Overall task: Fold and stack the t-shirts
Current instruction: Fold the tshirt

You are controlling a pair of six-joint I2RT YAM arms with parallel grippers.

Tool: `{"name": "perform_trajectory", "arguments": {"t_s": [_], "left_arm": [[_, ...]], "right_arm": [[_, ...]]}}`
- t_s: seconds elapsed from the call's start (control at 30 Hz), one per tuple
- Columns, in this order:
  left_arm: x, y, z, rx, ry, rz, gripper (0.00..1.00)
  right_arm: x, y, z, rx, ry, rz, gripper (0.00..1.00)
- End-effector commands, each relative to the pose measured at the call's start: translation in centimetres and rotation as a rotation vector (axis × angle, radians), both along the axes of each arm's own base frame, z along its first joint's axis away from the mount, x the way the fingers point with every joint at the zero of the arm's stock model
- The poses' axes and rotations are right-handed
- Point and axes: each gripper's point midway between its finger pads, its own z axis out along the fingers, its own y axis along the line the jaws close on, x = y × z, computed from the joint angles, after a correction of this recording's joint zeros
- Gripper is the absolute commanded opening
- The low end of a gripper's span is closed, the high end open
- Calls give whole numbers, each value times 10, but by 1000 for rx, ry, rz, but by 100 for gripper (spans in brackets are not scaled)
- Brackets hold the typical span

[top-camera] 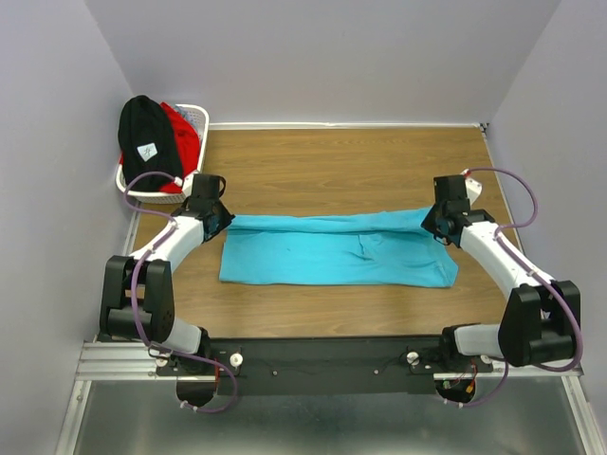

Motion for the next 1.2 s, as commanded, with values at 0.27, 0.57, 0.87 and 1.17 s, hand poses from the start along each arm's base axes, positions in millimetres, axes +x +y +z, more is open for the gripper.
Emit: {"name": "perform_trajectory", "arguments": {"t_s": [0.27, 0.57, 0.87, 1.17], "left_arm": [[-1, 0, 7, -27, -30, 14, 0], [-4, 4, 2, -28, -18, 23, 0], [-6, 7, -3, -34, -6, 24, 0], [-10, 6, -10, -37, 9, 19, 0]], "right_arm": [[-15, -1, 0, 29, 2, -22, 3], [-24, -6, -5, 28, 13, -46, 4], [-31, -11, -7, 27, 13, -65, 4], [-40, -11, -20, 45, 45, -77, 6]]}}
